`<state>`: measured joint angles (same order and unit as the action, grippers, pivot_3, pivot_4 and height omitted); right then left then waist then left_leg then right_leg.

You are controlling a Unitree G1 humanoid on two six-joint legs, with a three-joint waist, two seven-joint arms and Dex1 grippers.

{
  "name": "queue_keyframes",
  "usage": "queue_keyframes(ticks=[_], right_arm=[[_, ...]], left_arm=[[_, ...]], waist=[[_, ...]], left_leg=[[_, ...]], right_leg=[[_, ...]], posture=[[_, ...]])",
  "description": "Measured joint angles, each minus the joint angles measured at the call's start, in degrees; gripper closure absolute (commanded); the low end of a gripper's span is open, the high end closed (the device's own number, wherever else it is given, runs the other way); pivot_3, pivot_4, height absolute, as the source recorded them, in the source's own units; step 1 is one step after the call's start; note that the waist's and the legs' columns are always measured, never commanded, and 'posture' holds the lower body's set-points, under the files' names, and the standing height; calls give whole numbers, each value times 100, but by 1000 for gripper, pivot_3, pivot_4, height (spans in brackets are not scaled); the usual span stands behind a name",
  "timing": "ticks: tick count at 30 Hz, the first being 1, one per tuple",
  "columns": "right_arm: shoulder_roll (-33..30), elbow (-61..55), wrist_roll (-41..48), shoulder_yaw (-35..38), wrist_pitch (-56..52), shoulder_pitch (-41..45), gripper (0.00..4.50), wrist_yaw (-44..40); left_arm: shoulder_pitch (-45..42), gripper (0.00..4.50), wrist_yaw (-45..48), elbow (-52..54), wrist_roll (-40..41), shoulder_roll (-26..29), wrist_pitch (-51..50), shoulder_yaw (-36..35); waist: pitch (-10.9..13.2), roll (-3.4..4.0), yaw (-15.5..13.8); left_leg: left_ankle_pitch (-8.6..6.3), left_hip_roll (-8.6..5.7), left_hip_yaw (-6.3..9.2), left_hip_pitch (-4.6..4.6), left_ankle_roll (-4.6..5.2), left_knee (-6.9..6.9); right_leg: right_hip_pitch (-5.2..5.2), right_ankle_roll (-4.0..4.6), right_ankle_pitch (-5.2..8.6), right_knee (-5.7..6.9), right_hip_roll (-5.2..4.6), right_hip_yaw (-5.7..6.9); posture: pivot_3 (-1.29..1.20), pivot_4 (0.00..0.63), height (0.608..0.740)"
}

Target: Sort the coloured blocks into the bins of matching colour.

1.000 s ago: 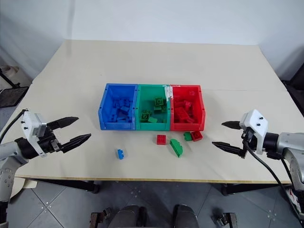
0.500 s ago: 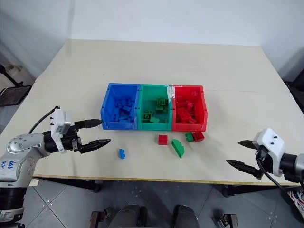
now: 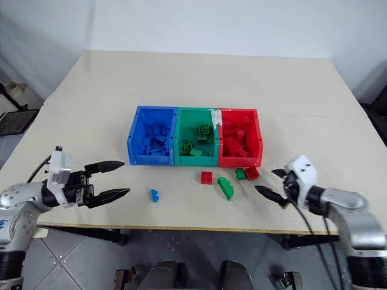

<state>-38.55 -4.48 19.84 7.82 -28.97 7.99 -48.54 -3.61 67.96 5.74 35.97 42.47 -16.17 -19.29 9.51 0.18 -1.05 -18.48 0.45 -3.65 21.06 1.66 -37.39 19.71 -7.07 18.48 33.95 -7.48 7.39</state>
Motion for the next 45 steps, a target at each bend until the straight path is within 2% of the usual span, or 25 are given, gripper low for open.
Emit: queue_keyframes(ticks=[9,12,18,19,20,35,38,41,44,45], right_arm=[[533,841,-322,-343,777,577,0,237],[561,980,-341,-371,920,637,609,271],[555,1008,-331,-263,1009,547,2688,401],[539,932,-322,-247,1000,481,2968,392],[530,865,-294,-238,987,418,3056,373],[-253,-462,337,366,391,-759,3055,-128],[-236,-648,510,513,259,-357,3055,-3],[-87,-623,616,529,80,563,3055,325],[174,-260,564,250,37,1409,3055,449],[282,-87,496,111,57,1642,2705,473]], left_arm=[[380,27,-31,259,127,0,-12,-224],[369,0,-105,292,127,0,-22,-224],[234,0,-156,283,128,0,-24,-208],[205,0,-157,279,128,-1,-24,-204],[177,0,-157,274,127,-1,-24,-201],[-185,0,-13,-14,117,-116,71,45],[-222,0,41,-62,117,-115,96,50],[-278,0,48,-187,115,-118,122,76],[-300,0,46,-222,99,-121,140,96],[-324,0,41,-221,94,-122,144,121]], waist=[[-10,-16,127],[-11,-17,142],[-11,-17,123],[-11,-16,117],[-11,-17,118],[-4,-3,101],[-3,0,143],[-2,3,146],[-3,0,133],[-3,0,135]], left_leg=[[0,7,3,-9,-1,-1],[-2,12,2,-12,-4,0],[-2,11,4,-10,-4,-1],[-2,10,6,-8,-4,0],[-3,10,6,-9,-4,1],[-4,6,7,-1,-1,0],[-4,16,-4,-6,-3,3],[-4,17,-7,-3,-5,4],[-4,13,-4,2,-4,1],[-4,11,-5,2,-4,1]], right_leg=[[-8,1,0,3,3,-1],[-7,1,1,7,-1,-4],[-6,2,1,8,-4,-4],[-6,2,1,8,-5,-4],[-6,2,1,8,-6,-4],[-5,2,1,0,-5,-1],[-1,2,1,-1,-4,-4],[10,3,1,6,-2,-2],[13,3,1,12,1,-3],[14,3,1,13,2,-2]], posture=[[0,150,740],[0,150,740],[0,150,740],[0,150,740],[0,150,740],[0,150,740],[0,150,740],[0,150,740],[0,150,740],[0,150,740]])
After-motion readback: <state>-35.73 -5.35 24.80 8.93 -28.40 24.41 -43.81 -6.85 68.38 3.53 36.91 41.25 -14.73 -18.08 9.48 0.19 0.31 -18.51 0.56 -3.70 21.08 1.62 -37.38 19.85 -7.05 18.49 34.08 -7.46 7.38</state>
